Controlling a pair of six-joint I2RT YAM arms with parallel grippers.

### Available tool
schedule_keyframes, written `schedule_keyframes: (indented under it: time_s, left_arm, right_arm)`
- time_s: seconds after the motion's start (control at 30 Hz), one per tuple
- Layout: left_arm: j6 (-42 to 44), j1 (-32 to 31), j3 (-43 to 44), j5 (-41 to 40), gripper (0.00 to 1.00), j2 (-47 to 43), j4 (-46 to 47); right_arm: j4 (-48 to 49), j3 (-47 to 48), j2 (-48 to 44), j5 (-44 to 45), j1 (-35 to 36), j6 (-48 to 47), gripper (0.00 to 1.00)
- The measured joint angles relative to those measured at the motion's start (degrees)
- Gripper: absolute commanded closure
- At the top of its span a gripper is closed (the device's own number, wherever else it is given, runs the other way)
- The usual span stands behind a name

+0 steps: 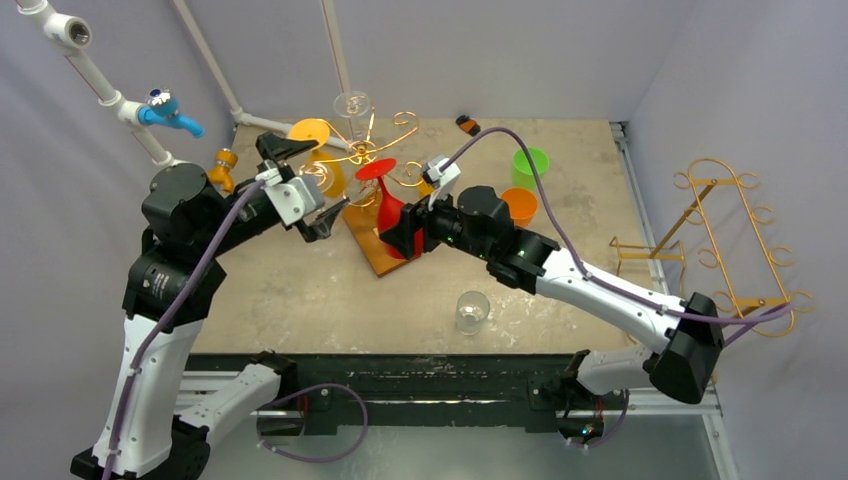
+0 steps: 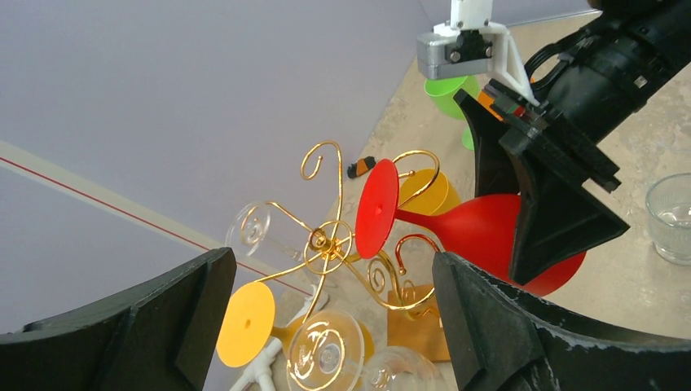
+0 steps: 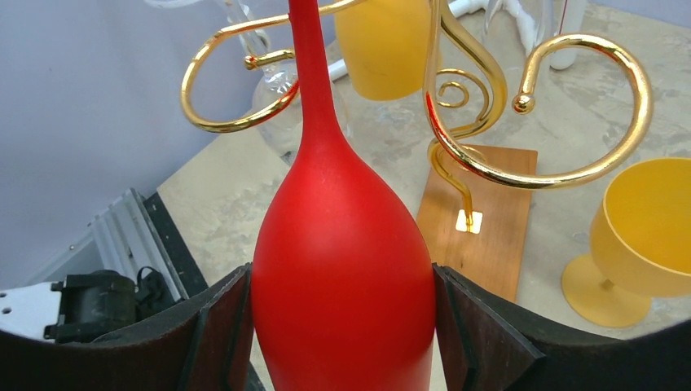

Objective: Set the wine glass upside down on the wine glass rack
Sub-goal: Turn the wine glass upside down at the wine rack.

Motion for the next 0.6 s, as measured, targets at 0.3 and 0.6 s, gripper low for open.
schedule_keyframes:
  time_s: [0.3, 0.6]
  left_arm:
    - [-4.8, 0.0, 0.0, -1.3, 0.0, 0.2, 0.1]
    - [-7.6, 0.0, -0.6, -4.5, 0.0, 1.3, 0.6]
  right_arm:
    - [3.6, -0.2, 4.7, 0.6, -0.1, -1.7, 0.63]
    - [6.9, -0.2, 6.9, 1.0, -0.1, -2.6, 0.63]
